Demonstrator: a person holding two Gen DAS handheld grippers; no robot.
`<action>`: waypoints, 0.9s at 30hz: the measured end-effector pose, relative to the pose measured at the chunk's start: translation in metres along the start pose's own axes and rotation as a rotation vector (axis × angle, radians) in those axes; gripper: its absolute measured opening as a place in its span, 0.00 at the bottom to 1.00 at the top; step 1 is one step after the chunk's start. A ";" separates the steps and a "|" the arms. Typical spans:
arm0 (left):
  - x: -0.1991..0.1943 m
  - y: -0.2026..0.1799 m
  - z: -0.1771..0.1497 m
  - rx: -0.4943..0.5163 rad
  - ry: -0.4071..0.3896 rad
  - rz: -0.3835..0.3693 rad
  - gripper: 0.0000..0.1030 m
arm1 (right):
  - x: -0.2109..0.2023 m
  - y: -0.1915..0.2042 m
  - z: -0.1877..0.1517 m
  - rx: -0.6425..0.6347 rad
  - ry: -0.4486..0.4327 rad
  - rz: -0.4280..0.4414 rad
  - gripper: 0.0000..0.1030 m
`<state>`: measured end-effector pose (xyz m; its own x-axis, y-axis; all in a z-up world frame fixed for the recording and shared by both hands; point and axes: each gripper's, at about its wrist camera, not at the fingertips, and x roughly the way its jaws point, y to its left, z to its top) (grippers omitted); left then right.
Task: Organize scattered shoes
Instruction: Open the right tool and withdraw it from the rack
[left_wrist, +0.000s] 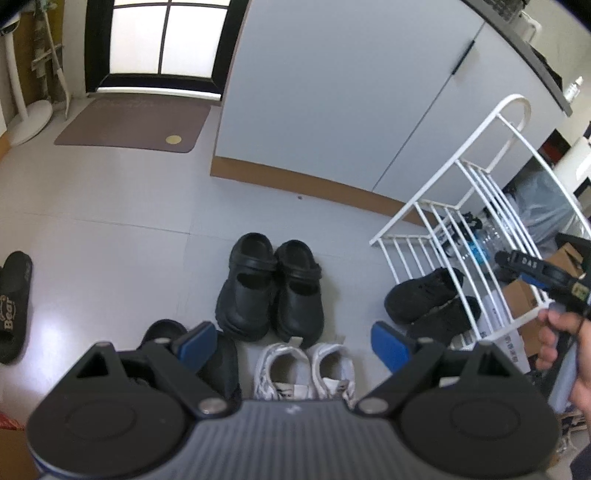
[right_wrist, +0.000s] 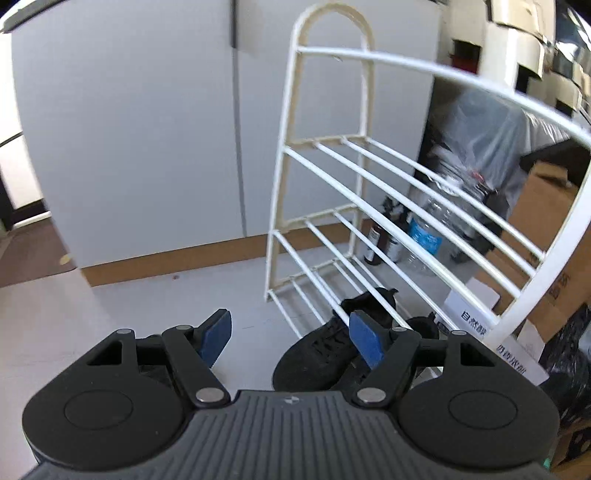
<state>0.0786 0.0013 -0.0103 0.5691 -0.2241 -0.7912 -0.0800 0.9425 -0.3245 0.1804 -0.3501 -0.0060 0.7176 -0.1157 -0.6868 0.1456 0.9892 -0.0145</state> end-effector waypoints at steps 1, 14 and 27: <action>-0.003 0.000 0.000 -0.010 -0.007 -0.002 0.90 | -0.010 0.004 -0.002 -0.007 -0.002 0.009 0.73; -0.009 -0.001 -0.005 -0.086 0.002 -0.035 0.90 | -0.038 0.069 -0.076 -0.062 0.058 0.189 0.73; -0.013 0.000 -0.008 -0.032 0.003 -0.027 0.90 | -0.035 0.111 -0.136 -0.159 -0.050 0.134 0.73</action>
<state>0.0645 0.0027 -0.0040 0.5685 -0.2499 -0.7838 -0.0913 0.9277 -0.3621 0.0783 -0.2243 -0.0823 0.7568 0.0176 -0.6534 -0.0598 0.9973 -0.0425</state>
